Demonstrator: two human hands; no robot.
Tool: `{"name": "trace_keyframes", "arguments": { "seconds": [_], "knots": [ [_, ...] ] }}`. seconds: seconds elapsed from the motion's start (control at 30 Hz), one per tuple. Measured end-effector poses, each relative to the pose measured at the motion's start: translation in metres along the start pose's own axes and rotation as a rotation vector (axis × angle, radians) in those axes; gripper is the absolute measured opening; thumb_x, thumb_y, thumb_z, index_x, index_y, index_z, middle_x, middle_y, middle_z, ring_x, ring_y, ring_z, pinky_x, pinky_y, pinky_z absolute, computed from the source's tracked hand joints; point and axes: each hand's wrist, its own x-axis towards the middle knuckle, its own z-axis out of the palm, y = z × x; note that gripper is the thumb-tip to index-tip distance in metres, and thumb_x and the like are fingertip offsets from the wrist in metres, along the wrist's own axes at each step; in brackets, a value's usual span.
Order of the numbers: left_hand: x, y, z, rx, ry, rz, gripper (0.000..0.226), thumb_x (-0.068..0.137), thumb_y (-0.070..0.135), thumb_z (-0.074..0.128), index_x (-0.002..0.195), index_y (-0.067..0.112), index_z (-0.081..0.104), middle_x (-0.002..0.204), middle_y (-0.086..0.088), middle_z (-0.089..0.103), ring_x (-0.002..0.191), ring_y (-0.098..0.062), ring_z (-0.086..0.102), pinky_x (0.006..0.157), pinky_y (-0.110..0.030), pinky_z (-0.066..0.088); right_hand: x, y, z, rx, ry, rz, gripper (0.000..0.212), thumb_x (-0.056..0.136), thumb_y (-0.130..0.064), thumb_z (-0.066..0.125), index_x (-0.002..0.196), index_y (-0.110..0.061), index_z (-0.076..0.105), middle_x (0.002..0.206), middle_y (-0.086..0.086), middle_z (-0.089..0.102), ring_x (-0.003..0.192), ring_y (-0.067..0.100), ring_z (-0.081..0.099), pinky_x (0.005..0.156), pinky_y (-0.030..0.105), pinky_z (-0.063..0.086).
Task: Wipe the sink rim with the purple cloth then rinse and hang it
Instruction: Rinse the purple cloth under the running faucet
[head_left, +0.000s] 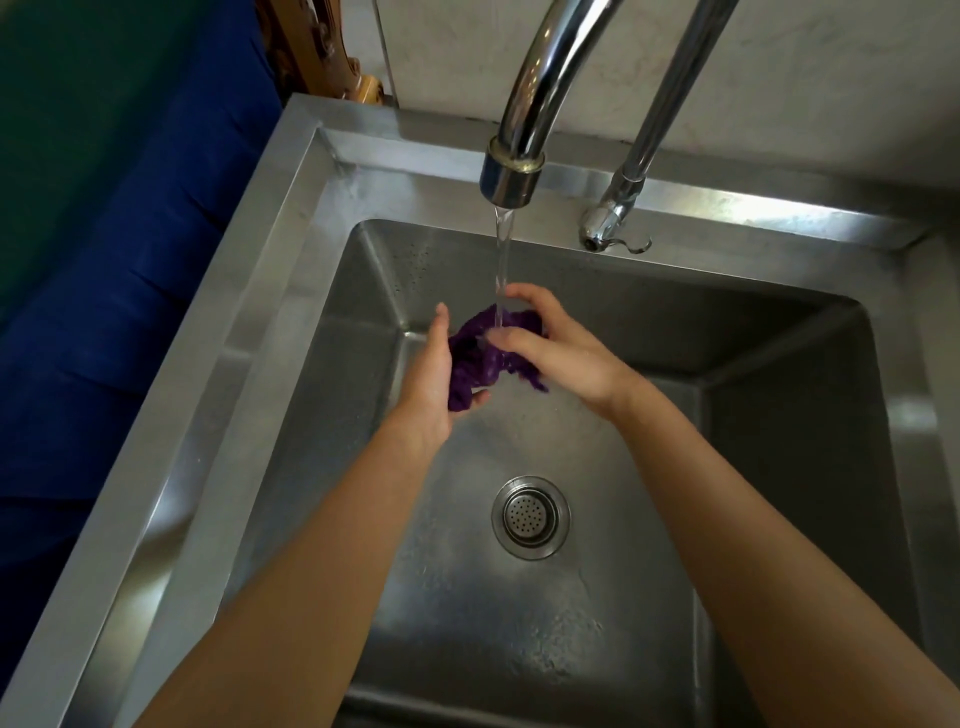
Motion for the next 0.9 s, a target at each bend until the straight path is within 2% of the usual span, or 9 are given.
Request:
{"name": "trace_keyframes", "arguments": {
  "seconds": [0.07, 0.13, 0.2, 0.27, 0.37, 0.53, 0.6, 0.7, 0.9],
  "knots": [
    [0.002, 0.000, 0.007, 0.060, 0.101, 0.066, 0.043, 0.092, 0.056, 0.040, 0.077, 0.022, 0.062, 0.070, -0.001, 0.064, 0.057, -0.015, 0.059, 0.038, -0.017, 0.038, -0.001, 0.002, 0.012, -0.206, 0.073, -0.020, 0.066, 0.083, -0.052, 0.057, 0.140, -0.030, 0.031, 0.129, 0.006, 0.041, 0.112, 0.016, 0.049, 0.103, 0.030, 0.038],
    [0.003, -0.001, 0.014, 0.065, 0.144, 0.117, 0.044, 0.093, 0.054, 0.039, 0.077, 0.020, 0.063, 0.070, -0.001, 0.064, 0.058, -0.015, 0.059, 0.035, -0.015, 0.038, -0.001, 0.004, 0.026, -0.275, 0.156, -0.074, 0.067, 0.084, -0.056, 0.053, 0.142, -0.028, 0.033, 0.131, 0.005, 0.036, 0.114, 0.019, 0.050, 0.102, 0.030, 0.038],
    [0.002, -0.003, 0.020, 0.031, 0.139, 0.151, 0.048, 0.093, 0.055, 0.038, 0.077, 0.020, 0.067, 0.074, -0.001, 0.067, 0.069, -0.018, 0.065, 0.047, -0.023, 0.049, 0.001, 0.006, 0.032, -0.262, 0.233, -0.120, 0.056, 0.086, -0.055, 0.050, 0.135, -0.028, 0.043, 0.130, 0.003, 0.042, 0.113, 0.020, 0.054, 0.099, 0.031, 0.043],
    [0.001, -0.003, 0.024, 0.001, 0.154, 0.199, 0.056, 0.093, 0.055, 0.036, 0.061, 0.023, 0.068, 0.067, 0.001, 0.069, 0.071, -0.019, 0.067, 0.062, -0.034, 0.054, 0.004, 0.005, 0.033, -0.306, 0.337, -0.188, 0.041, 0.087, -0.055, 0.049, 0.119, -0.029, 0.055, 0.118, 0.002, 0.056, 0.104, 0.021, 0.059, 0.092, 0.039, 0.049],
    [0.002, -0.001, 0.028, -0.005, 0.156, 0.216, 0.068, 0.095, 0.053, 0.031, 0.043, 0.026, 0.066, 0.050, 0.005, 0.064, 0.063, -0.022, 0.064, 0.064, -0.038, 0.051, 0.008, 0.000, 0.034, -0.477, 0.469, -0.258, 0.039, 0.091, -0.054, 0.042, 0.098, -0.020, 0.060, 0.096, 0.007, 0.064, 0.087, 0.028, 0.062, 0.076, 0.042, 0.051],
    [0.000, 0.000, 0.028, 0.212, 0.319, 0.333, 0.059, 0.088, 0.049, 0.029, 0.048, 0.017, 0.058, 0.076, -0.021, 0.069, 0.080, -0.039, 0.066, 0.077, -0.056, 0.053, 0.015, 0.002, 0.032, -0.680, 0.537, -0.249, 0.048, 0.097, -0.048, 0.030, 0.091, -0.010, 0.060, 0.087, 0.015, 0.069, 0.083, 0.038, 0.063, 0.067, 0.036, 0.042],
    [-0.003, 0.001, 0.030, 0.302, 0.355, 0.402, 0.057, 0.097, 0.039, 0.031, 0.049, 0.017, 0.052, 0.075, -0.024, 0.067, 0.076, -0.038, 0.064, 0.073, -0.047, 0.052, 0.016, 0.003, 0.032, -0.664, 0.535, -0.220, 0.049, 0.098, -0.043, 0.031, 0.089, -0.006, 0.062, 0.086, 0.020, 0.070, 0.083, 0.040, 0.063, 0.068, 0.037, 0.043],
    [-0.006, 0.002, 0.031, 0.456, 0.382, 0.465, 0.060, 0.101, 0.031, 0.028, 0.047, 0.013, 0.044, 0.058, -0.012, 0.055, 0.066, -0.030, 0.053, 0.062, -0.033, 0.037, 0.017, 0.002, 0.031, -0.543, 0.529, -0.188, 0.048, 0.098, -0.036, 0.034, 0.082, -0.003, 0.064, 0.081, 0.023, 0.069, 0.078, 0.041, 0.063, 0.067, 0.038, 0.045],
    [-0.004, 0.004, 0.029, 0.563, 0.388, 0.578, 0.057, 0.101, 0.026, 0.030, 0.059, -0.005, 0.053, 0.060, -0.014, 0.051, 0.063, -0.028, 0.048, 0.060, -0.031, 0.031, 0.023, -0.001, 0.025, -0.255, 0.439, 0.027, 0.047, 0.094, -0.033, 0.039, 0.050, -0.018, 0.046, 0.080, 0.023, 0.067, 0.079, 0.037, 0.061, 0.073, 0.038, 0.048]
  ]
}}
